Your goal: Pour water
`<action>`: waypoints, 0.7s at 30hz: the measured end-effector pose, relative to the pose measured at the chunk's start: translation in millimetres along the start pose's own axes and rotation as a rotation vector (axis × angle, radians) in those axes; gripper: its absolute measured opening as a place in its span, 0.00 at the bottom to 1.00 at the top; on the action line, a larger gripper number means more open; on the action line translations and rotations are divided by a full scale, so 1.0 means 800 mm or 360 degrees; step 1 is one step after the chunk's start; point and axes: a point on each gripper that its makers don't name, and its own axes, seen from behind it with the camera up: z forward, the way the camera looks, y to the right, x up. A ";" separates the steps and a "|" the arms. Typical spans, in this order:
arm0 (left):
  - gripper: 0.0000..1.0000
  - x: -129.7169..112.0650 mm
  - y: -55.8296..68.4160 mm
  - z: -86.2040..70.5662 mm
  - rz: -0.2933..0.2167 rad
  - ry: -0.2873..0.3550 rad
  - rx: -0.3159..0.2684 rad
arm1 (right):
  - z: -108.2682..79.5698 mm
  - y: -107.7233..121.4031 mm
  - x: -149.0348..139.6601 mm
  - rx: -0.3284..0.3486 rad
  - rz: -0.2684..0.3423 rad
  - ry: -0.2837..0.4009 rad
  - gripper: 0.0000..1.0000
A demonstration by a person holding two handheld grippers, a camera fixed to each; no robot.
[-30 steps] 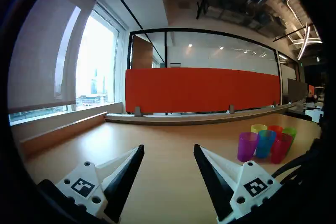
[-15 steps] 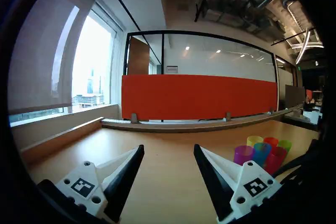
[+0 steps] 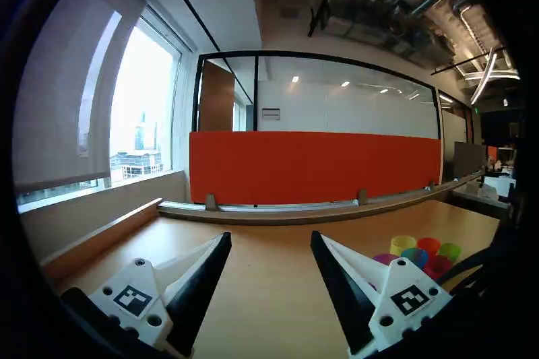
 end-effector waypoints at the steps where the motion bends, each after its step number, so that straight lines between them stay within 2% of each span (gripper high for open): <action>1: 0.87 0.004 0.001 0.001 0.0002 0.0002 -0.0004 | 0.001 0.000 0.000 0.0002 -0.0002 -0.0006 1.00; 11: 0.87 0.033 0.012 0.008 -0.0015 -0.0017 -0.0063 | 0.005 -0.008 0.010 0.0031 0.0050 -0.0046 1.00; 21: 0.87 0.053 0.013 0.011 0.0008 -0.0024 -0.0090 | 0.007 -0.006 0.023 0.0041 0.0050 -0.0066 1.00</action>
